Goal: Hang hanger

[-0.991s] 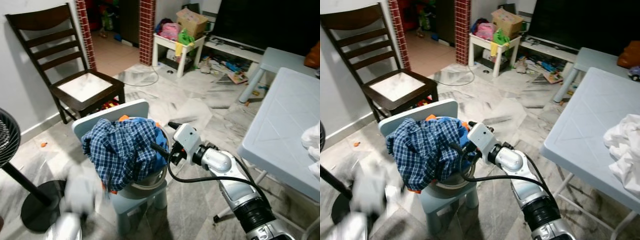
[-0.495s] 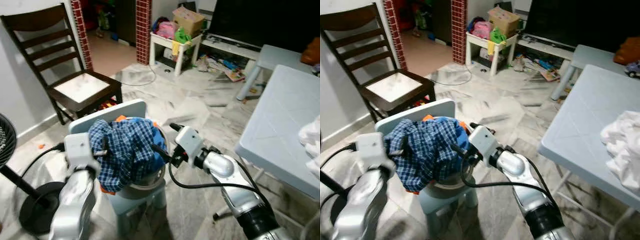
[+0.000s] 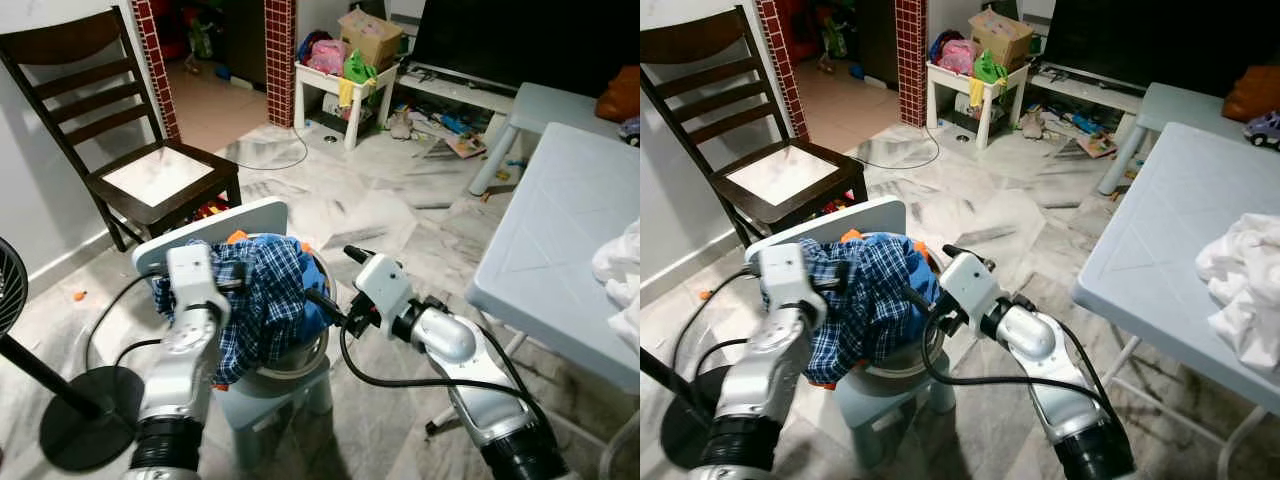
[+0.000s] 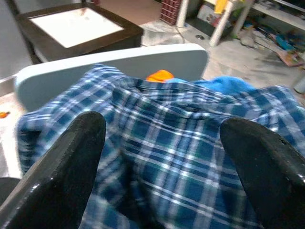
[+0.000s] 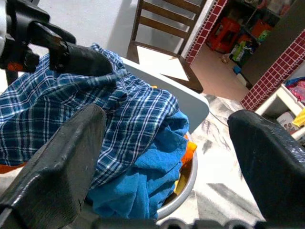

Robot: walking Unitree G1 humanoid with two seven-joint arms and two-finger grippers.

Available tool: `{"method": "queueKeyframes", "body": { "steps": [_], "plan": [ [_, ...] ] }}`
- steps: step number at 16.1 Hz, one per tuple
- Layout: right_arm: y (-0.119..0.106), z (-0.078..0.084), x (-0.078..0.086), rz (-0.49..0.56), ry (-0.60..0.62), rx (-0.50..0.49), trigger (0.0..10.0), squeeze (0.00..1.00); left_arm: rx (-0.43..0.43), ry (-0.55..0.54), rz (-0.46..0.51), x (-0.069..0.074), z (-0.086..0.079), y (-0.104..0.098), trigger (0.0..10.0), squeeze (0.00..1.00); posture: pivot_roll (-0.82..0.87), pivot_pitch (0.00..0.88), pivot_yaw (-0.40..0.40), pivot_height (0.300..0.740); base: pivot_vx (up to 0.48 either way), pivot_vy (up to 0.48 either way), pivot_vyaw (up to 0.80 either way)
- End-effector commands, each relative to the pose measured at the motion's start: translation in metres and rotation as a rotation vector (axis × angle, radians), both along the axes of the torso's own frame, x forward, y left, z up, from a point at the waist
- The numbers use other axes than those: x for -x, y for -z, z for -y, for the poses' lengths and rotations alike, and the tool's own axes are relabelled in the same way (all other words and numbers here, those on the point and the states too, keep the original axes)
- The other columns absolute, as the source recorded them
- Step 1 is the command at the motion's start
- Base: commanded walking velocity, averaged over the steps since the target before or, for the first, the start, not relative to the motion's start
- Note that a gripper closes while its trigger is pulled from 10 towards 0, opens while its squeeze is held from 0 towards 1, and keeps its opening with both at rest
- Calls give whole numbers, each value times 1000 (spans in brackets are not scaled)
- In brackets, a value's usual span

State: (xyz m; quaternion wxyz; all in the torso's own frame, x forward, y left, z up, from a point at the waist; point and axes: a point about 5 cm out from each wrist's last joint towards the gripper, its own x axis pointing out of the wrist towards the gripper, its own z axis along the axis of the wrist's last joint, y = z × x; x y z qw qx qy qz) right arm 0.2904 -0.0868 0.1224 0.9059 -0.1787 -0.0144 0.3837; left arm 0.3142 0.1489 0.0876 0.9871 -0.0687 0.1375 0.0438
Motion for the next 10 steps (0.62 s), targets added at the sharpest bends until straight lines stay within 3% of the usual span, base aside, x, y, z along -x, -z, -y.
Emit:
{"method": "queueKeyframes", "body": {
  "steps": [1,4,5,6,10],
  "plan": [
    [-4,5,0,13,21,2,10000,0,5,41,13,-2,11,-5,10000,0,-60,31,-6,740,0,0,0],
    [-4,2,0,12,28,-1,10000,0,61,75,-65,10,30,12,10000,0,-55,34,-4,740,0,0,0],
    [-5,1,0,13,25,-1,10000,0,85,66,-90,11,31,17,7765,0,-57,34,-4,740,0,0,0],
    [-5,0,0,14,23,0,10000,0,113,69,-107,12,34,20,0,0,-56,35,-3,740,0,0,0],
    [-4,3,-1,9,38,6,10000,0,137,57,-127,13,32,23,0,0,-55,36,5,740,0,0,0]
  ]
}}
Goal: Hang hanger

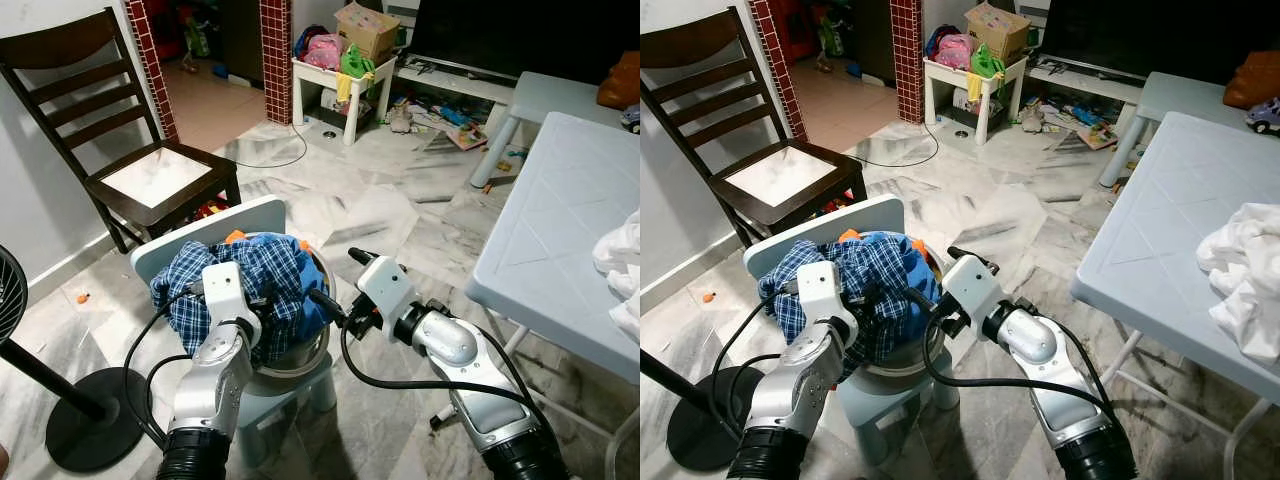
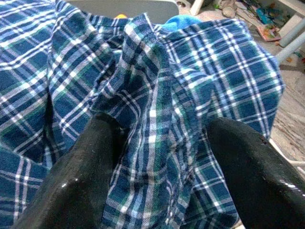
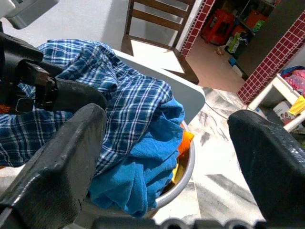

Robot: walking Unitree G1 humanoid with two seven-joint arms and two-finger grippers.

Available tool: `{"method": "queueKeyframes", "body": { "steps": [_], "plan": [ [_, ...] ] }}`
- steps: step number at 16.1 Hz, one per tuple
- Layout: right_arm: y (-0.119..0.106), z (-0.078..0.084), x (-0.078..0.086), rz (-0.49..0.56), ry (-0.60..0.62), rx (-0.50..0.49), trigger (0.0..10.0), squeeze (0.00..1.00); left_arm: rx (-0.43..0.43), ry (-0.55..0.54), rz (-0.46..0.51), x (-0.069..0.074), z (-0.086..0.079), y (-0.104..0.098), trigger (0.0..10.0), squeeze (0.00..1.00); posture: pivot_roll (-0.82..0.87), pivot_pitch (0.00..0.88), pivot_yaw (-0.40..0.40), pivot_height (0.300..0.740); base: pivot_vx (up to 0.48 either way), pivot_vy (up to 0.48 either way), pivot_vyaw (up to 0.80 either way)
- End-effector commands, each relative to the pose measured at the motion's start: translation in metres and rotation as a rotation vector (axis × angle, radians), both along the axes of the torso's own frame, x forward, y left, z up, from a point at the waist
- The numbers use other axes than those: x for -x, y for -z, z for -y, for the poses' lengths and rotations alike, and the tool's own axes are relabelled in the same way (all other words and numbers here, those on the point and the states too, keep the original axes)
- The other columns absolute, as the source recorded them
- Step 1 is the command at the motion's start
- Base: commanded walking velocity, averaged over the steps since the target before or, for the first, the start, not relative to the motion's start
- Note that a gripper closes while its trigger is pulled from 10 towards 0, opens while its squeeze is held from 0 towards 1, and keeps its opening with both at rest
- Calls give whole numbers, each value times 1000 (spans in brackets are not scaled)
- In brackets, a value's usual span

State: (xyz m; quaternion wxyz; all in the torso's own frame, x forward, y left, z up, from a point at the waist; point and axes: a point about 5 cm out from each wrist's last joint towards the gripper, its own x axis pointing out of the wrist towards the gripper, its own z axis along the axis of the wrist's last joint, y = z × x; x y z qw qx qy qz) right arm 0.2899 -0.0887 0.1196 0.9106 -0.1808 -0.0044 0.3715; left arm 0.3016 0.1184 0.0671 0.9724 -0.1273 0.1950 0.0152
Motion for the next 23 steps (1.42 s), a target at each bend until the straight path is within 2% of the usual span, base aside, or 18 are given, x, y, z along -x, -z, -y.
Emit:
{"method": "queueKeyframes", "body": {
  "steps": [1,7,10,13,17,20,21,23],
  "plan": [
    [-6,1,-1,21,11,-2,10000,0,7,3,-22,1,-1,3,0,0,-56,33,8,740,0,0,0],
    [-5,-1,4,-21,-43,-36,10000,0,3,-52,-16,1,-9,4,0,0,-57,19,9,740,0,0,0],
    [-6,0,7,-62,-108,-54,10000,0,-23,-75,27,-1,-15,0,0,0,-60,15,5,740,0,0,0],
    [-4,3,5,-64,-100,-31,10000,0,-28,-60,47,-5,-15,-4,0,0,-59,11,2,740,0,0,0],
    [-1,2,6,-69,-83,-11,10000,0,-46,-65,57,-2,-18,-3,0,0,-59,11,2,740,0,0,0],
    [-1,3,4,-61,-71,-8,10000,0,-101,-12,106,-2,-18,-7,0,0,-59,10,7,740,0,0,0],
    [-1,3,3,-57,-58,-6,10000,0,-157,72,157,-1,-15,-14,0,0,-64,10,11,740,0,0,0],
    [-1,6,3,-55,-41,-6,10000,0,-236,121,227,-1,-24,-30,0,0,-63,12,20,740,0,0,0]
  ]
}}
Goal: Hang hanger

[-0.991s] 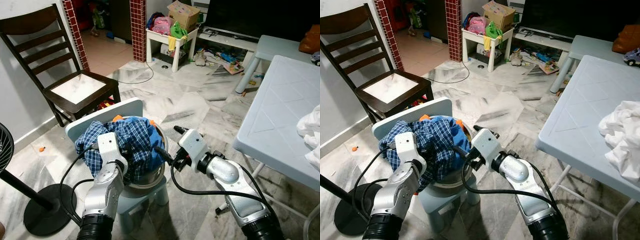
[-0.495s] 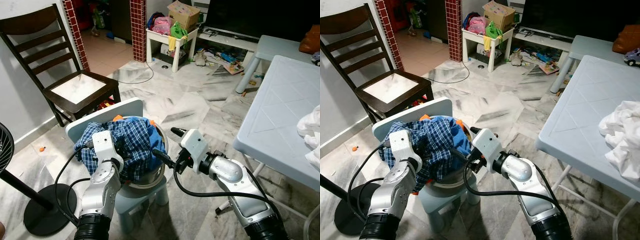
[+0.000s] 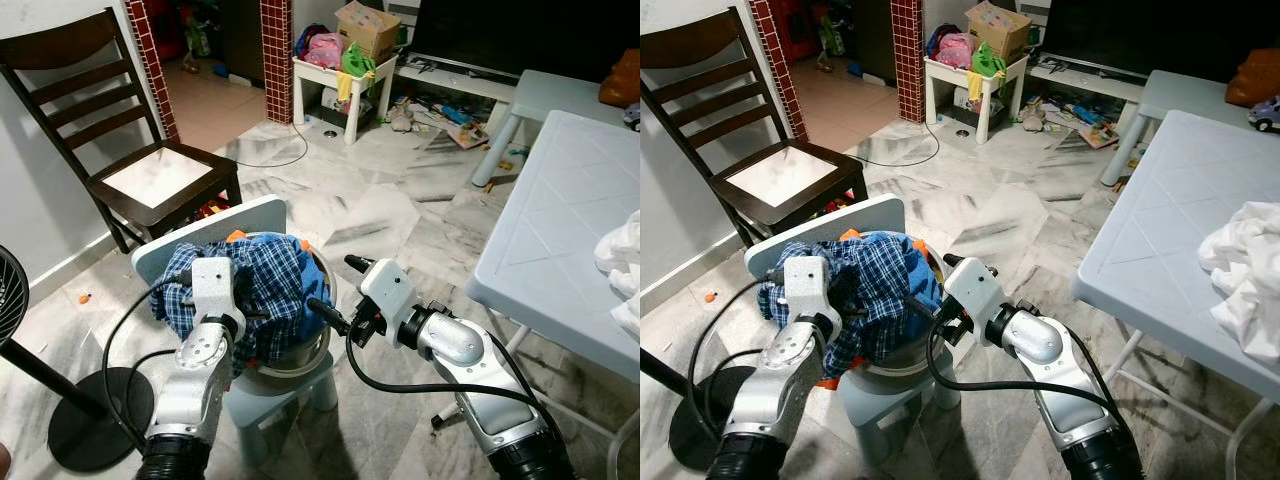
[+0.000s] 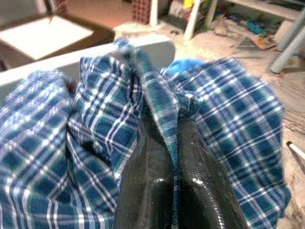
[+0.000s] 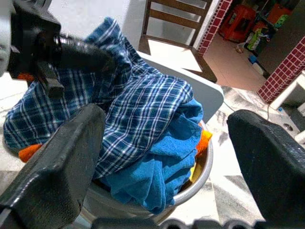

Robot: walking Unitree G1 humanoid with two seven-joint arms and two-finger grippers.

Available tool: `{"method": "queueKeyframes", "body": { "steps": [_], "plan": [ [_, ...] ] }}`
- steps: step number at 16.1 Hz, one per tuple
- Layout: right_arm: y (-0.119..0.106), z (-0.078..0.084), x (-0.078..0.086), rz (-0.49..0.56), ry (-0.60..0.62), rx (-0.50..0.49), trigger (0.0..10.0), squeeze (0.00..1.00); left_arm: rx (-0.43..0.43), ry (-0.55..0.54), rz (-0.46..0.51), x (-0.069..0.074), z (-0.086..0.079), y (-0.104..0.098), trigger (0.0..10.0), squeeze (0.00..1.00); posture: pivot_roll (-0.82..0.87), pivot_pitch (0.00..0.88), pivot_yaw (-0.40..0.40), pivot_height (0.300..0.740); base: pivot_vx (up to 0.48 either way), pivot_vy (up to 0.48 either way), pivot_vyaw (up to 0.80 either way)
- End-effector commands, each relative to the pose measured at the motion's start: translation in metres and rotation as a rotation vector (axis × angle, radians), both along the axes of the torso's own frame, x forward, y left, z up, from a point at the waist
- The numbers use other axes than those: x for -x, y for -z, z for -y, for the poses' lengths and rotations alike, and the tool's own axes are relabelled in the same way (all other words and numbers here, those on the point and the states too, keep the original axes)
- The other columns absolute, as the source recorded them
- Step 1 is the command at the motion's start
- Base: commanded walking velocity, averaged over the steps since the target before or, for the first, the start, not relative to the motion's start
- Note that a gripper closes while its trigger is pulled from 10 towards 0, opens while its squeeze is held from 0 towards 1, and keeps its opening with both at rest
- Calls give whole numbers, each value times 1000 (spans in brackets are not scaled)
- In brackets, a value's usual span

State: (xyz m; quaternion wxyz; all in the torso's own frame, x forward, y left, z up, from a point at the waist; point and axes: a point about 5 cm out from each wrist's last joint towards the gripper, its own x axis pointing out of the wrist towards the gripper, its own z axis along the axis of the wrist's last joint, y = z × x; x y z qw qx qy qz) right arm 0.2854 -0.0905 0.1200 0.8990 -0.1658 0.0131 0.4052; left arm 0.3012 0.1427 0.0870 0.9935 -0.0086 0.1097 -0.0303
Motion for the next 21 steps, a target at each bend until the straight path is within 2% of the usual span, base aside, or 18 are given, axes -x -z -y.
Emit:
{"method": "queueKeyframes", "body": {
  "steps": [1,2,5,8,9,10,11,12,13,15,16,18,19,21],
  "plan": [
    [1,6,-1,-2,31,4,10000,0,-60,40,90,-3,-8,-23,0,0,-63,12,20,740,0,0,0],
    [1,6,-2,-1,37,3,10000,0,-82,50,109,-4,-13,-29,0,0,-53,11,26,740,0,0,0],
    [2,5,-7,-21,91,-33,10000,0,-213,106,235,-11,-35,-66,0,0,-36,5,35,740,0,0,0],
    [1,4,-12,-17,118,-53,10000,0,-296,81,409,-36,-54,-130,0,0,-23,0,42,740,0,0,0],
    [1,2,-15,-16,132,-62,10000,0,-338,48,515,-47,-61,-167,0,0,-18,0,46,740,0,0,0],
    [1,2,-15,-15,135,-63,10000,0,-345,42,534,-48,-62,-174,0,0,-18,0,46,740,0,0,0],
    [0,-1,-17,-9,139,-67,10000,0,-356,20,604,-54,-65,-202,0,0,-10,0,49,740,0,0,0],
    [0,-2,-18,-9,140,-69,10000,0,-365,17,634,-56,-66,-213,0,0,-9,0,50,740,0,0,0],
    [1,-3,-18,-8,141,-70,10000,0,-394,20,684,-58,-65,-232,0,0,-7,0,52,740,0,0,0],
    [2,-4,-20,-6,149,-75,10000,0,-477,13,775,-62,-69,-257,0,0,3,0,53,740,0,0,0],
    [3,-6,-21,-5,153,-77,10000,0,-495,4,775,-70,-76,-265,0,0,5,0,57,740,0,0,0],
    [3,-7,-22,-3,153,-79,10000,0,-514,-4,760,-76,-82,-267,0,0,6,0,60,740,0,0,0],
    [3,-8,-23,0,156,-82,10000,0,-552,1,741,-84,-85,-264,0,0,6,0,63,740,0,0,0],
    [3,-8,-22,3,160,-84,10000,0,-610,28,734,-90,-83,-254,0,0,0,0,64,740,0,0,0]
  ]
}}
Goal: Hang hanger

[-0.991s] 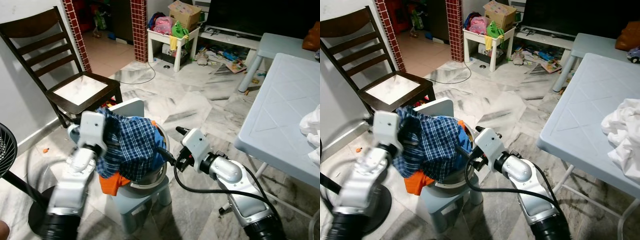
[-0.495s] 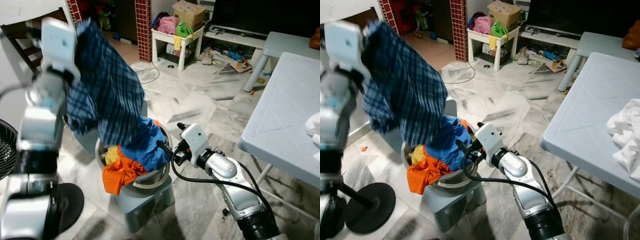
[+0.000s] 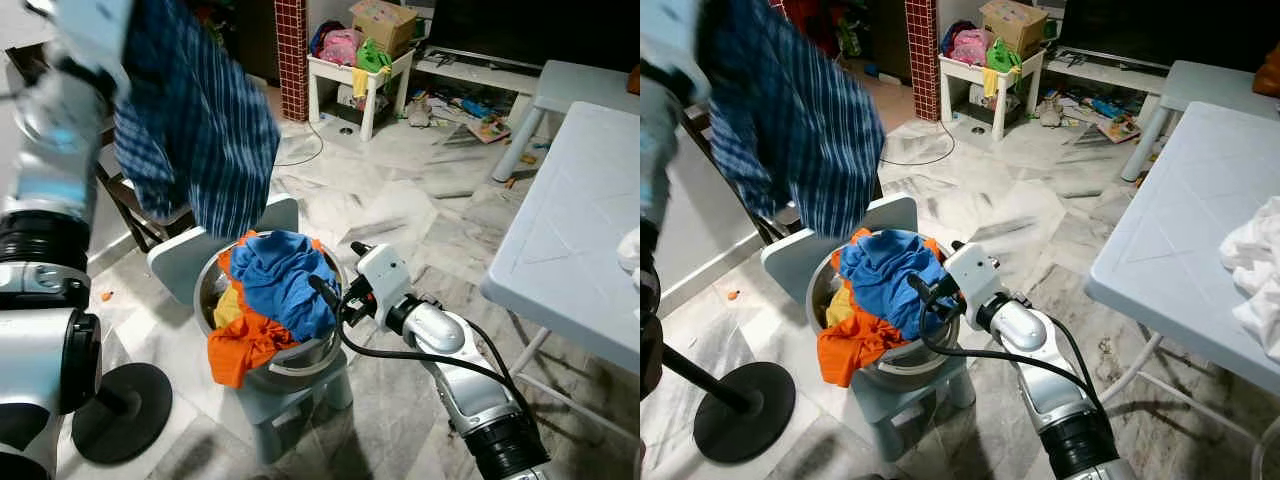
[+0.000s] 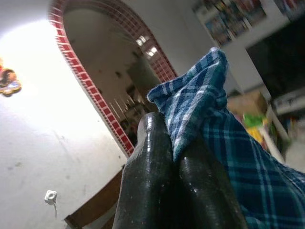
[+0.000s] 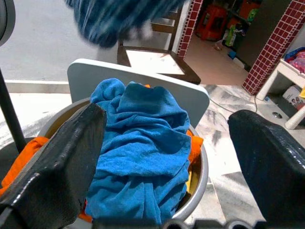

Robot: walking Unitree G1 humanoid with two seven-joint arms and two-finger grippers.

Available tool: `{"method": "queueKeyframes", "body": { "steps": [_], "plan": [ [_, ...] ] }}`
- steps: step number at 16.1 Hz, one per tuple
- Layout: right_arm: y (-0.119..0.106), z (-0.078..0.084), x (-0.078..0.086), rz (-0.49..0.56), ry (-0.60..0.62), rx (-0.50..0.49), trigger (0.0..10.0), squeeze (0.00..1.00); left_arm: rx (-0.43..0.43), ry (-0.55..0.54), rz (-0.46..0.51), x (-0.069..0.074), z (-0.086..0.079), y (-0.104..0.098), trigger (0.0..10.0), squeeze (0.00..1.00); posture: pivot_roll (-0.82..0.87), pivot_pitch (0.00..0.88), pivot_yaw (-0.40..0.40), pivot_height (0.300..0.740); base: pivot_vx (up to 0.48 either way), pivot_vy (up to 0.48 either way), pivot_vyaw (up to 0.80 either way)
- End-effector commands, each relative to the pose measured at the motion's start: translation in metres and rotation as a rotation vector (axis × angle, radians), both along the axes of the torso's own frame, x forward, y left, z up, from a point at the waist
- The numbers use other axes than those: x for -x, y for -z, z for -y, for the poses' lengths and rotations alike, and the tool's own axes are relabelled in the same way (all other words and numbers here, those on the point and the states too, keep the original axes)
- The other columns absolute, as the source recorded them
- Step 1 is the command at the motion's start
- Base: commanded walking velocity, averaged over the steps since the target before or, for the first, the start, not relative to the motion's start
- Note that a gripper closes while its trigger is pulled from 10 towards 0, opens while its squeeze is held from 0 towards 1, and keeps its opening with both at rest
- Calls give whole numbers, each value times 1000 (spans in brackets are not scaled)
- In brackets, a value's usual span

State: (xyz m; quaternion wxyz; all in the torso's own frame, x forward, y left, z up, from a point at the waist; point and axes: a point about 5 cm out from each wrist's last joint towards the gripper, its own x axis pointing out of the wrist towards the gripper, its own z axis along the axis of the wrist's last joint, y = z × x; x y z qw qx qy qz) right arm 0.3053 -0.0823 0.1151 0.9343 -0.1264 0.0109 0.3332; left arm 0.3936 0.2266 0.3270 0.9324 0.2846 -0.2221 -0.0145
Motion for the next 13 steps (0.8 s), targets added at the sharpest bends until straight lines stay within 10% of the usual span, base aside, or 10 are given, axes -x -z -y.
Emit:
{"method": "queueKeyframes", "body": {
  "steps": [1,5,13],
  "plan": [
    [-1,0,-1,6,3,1,10000,0,-42,14,5,-3,5,0,0,0,-7,0,67,740,0,0,0],
    [1,7,2,4,26,13,10000,0,-97,14,-120,-16,19,31,0,0,-38,0,82,740,0,0,0],
    [0,11,1,11,58,21,10000,0,-209,223,133,-12,94,1,0,0,-51,0,84,740,0,0,0]
  ]
}}
